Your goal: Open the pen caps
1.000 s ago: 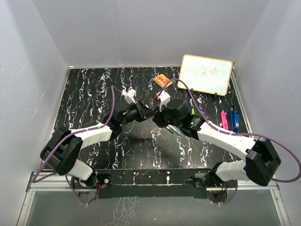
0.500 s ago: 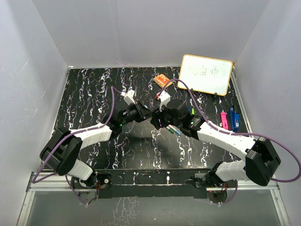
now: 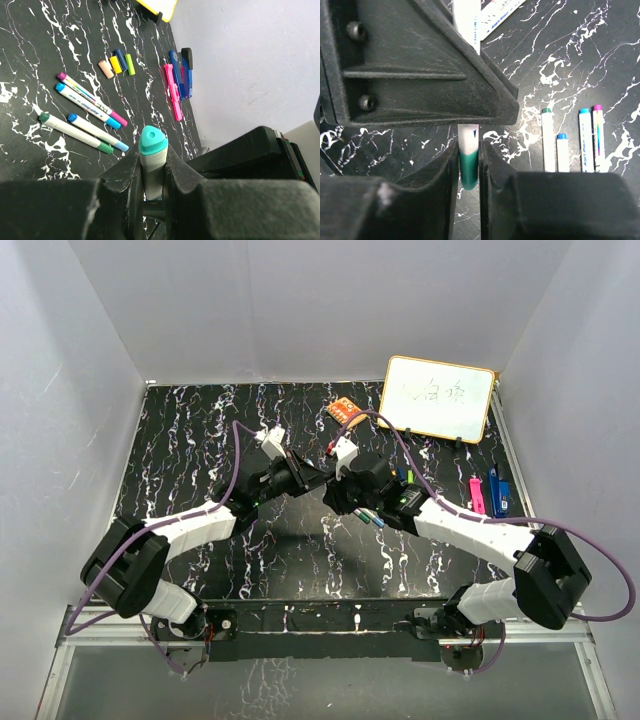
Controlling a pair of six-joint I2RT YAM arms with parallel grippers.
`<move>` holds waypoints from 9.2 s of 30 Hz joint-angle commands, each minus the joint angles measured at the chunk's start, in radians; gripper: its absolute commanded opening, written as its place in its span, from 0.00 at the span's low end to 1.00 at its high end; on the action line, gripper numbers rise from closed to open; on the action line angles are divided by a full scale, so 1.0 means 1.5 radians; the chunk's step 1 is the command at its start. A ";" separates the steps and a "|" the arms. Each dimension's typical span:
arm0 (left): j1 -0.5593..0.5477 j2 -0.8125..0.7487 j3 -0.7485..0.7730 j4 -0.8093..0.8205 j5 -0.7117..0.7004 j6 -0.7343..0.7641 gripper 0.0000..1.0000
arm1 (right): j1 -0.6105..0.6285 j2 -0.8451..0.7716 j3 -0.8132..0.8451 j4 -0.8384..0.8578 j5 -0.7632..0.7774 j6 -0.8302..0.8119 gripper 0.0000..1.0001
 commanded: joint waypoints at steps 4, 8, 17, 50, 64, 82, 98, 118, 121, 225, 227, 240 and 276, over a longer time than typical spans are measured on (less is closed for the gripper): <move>-0.002 -0.035 0.025 -0.005 -0.012 0.002 0.00 | 0.001 -0.004 0.013 0.031 0.008 -0.001 0.00; -0.001 -0.048 0.027 -0.045 -0.061 0.009 0.00 | 0.001 -0.007 0.014 0.023 0.012 -0.003 0.00; 0.156 -0.057 0.076 -0.105 -0.057 0.040 0.00 | 0.001 -0.001 -0.018 -0.025 0.009 0.009 0.00; 0.289 0.034 0.262 -0.582 -0.022 0.339 0.00 | -0.237 0.302 0.249 -0.158 0.154 0.008 0.00; 0.319 0.097 0.271 -0.609 -0.014 0.368 0.00 | -0.249 0.349 0.252 -0.163 0.129 0.001 0.00; 0.328 0.184 0.272 -0.580 0.009 0.372 0.00 | -0.252 0.366 0.260 -0.172 0.115 -0.002 0.14; 0.327 0.254 0.320 -0.580 0.004 0.379 0.08 | -0.251 0.310 0.254 -0.148 0.112 -0.002 0.33; 0.327 0.292 0.335 -0.557 0.029 0.368 0.26 | -0.178 0.082 0.134 -0.110 0.040 -0.011 0.39; 0.328 0.283 0.331 -0.556 0.029 0.366 0.27 | -0.142 0.081 0.114 -0.111 0.052 -0.013 0.40; 0.003 0.093 0.076 -0.083 -0.002 0.041 0.88 | -0.028 0.018 0.020 0.031 0.029 0.009 0.00; 0.001 0.094 0.077 -0.076 0.000 0.039 0.83 | -0.028 0.014 0.019 0.034 0.029 0.009 0.00; -0.001 0.100 0.061 -0.029 0.009 0.018 0.36 | -0.028 0.015 0.020 0.043 0.027 0.012 0.00; -0.001 0.039 0.081 -0.074 -0.026 -0.002 0.00 | -0.027 0.042 0.003 0.050 0.005 0.018 0.38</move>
